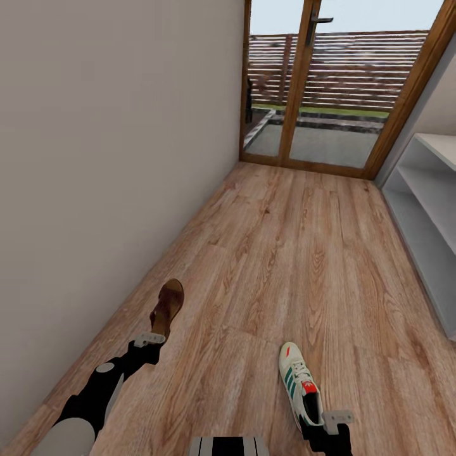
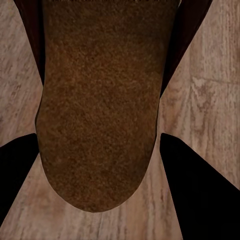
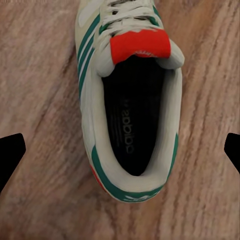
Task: Pick up the two gym shoes and the two sandals from the corridor floor and place them onto the hallstand (shoe rack) in the corridor, making sure they are on the rack and not on the floor. Arrange them so the two gym shoes are next to each other and the two sandals are next to each other.
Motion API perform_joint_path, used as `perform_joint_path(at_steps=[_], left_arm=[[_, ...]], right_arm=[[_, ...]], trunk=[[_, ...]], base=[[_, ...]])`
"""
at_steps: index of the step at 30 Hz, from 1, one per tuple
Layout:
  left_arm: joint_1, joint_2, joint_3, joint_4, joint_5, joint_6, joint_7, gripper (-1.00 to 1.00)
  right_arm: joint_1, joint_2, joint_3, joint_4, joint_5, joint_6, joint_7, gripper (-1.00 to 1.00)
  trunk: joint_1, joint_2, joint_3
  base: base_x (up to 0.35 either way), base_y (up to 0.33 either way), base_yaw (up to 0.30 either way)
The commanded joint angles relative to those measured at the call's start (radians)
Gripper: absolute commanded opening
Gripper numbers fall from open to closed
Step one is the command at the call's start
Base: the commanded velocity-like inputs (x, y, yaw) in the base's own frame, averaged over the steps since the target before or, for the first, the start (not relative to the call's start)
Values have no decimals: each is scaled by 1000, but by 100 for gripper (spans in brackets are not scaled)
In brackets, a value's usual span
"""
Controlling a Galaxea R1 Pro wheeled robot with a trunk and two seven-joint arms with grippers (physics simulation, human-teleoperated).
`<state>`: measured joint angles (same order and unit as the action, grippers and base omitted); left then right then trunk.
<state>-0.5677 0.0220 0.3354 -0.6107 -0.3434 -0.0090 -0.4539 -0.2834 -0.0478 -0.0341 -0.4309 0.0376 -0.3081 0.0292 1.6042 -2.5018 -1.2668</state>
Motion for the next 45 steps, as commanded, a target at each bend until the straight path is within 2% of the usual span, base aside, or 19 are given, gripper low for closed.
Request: perform_joint_path(at_steps=[1, 7, 10, 39, 45], left_arm=[[-2, -2, 7, -2, -10, 5, -7, -100], [-6, -8, 3, -5, -8, 83, -6, -100], [-7, -7, 1, -5, -9, 100, -6, -100], [6, -10, -2, -4, -7, 109, -8, -100], [6, -10, -2, -4, -8, 109, -7, -100]], right_arm=[[0, 0, -4, 0, 4, -3, 3, 100], [0, 1, -3, -5, 3, -2, 3, 100], [0, 2, -2, -5, 3, -2, 3, 100], [0, 0, -3, -5, 2, -3, 3, 100], [0, 0, -3, -5, 2, -3, 3, 100]], trunk=[[0, 0, -1], [0, 0, -1], [0, 0, -1], [0, 0, -1], [0, 0, -1]], base=[[0, 0, 0], [0, 0, 0], [0, 0, 0], [8, 0, -25], [136, 0, -7]])
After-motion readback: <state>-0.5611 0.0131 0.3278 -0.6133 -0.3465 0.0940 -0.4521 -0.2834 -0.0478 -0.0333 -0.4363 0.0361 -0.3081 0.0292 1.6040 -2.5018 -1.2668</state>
